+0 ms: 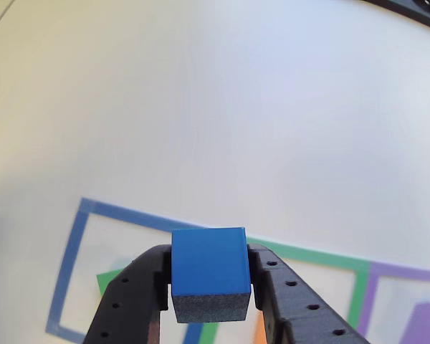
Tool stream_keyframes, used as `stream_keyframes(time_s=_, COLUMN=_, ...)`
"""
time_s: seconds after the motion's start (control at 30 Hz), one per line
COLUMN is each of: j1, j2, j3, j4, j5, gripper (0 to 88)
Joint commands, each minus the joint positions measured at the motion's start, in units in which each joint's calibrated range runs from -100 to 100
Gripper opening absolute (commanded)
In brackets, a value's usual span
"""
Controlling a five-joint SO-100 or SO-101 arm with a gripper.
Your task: Tower of hanoi
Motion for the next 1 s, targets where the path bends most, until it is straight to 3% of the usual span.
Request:
stream_keyframes(time_s=0.0, j1=6.3, j2=-2.2, j3=-24.0, j4=24.5, j5=0.0, gripper=0.1)
stream_keyframes(time_s=0.13, j1=12.6, j2=0.4, j3=-40.5, j4=38.5, j5=0.0, gripper=0.1)
stream_keyframes(time_s=0.27, j1=18.2, j2=1.2, j3=-47.8, j4=43.5, j5=0.0, gripper=0.1)
stream_keyframes(time_s=0.6, j1=28.4, j2=-2.3, j3=-47.9, j4=45.4, j5=0.0, gripper=0.1)
stream_keyframes(time_s=0.97, j1=38.1, j2=-10.5, j3=-35.1, j4=45.4, j5=0.0, gripper=0.1)
